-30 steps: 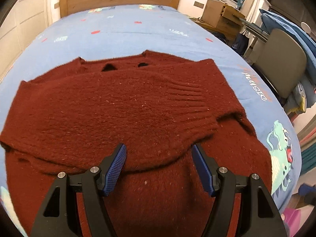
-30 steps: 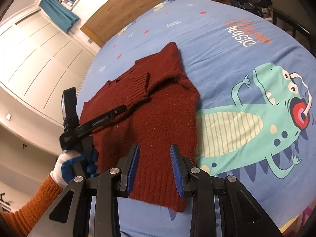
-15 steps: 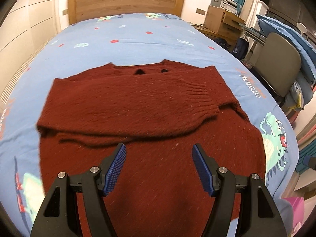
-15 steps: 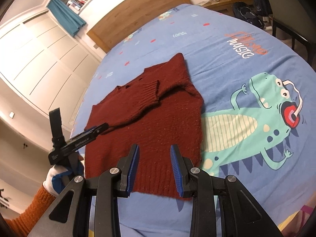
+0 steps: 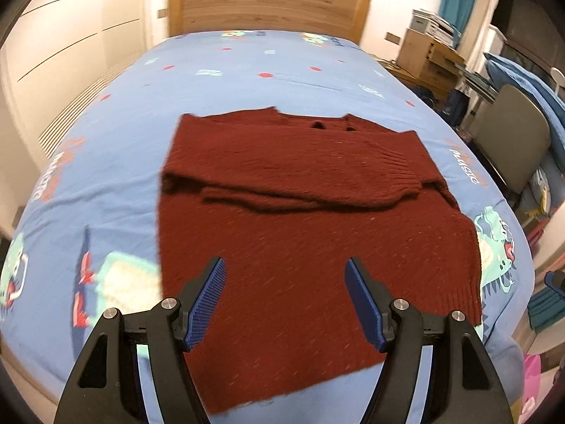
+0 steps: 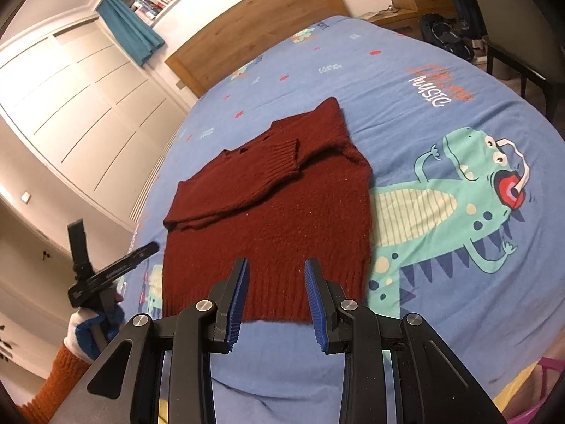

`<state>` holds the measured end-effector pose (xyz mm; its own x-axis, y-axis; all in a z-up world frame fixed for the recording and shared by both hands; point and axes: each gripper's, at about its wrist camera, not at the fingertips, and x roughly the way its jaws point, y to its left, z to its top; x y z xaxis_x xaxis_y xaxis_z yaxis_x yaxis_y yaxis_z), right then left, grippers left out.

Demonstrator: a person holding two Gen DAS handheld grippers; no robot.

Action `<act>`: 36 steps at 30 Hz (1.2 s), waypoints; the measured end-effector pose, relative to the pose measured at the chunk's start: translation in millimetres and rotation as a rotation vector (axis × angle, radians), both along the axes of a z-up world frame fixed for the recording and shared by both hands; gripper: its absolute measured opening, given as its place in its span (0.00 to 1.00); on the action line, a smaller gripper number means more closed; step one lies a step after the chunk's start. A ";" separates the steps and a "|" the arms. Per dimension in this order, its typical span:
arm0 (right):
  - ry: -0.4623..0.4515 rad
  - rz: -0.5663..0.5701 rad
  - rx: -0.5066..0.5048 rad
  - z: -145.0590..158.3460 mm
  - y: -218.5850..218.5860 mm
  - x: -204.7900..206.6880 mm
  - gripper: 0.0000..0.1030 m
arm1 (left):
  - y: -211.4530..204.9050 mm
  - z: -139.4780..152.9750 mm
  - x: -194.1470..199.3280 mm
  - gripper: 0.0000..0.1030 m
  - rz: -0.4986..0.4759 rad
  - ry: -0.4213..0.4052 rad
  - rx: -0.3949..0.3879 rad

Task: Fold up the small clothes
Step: 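Move both open tools to the sweater hem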

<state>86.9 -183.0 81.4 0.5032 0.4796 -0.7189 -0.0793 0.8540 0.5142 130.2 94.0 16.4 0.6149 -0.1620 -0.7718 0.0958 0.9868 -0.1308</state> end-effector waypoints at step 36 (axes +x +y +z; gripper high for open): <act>0.017 -0.057 -0.016 -11.2 -13.8 -22.4 0.40 | 114.9 -13.6 -94.6 0.69 0.307 0.061 -0.193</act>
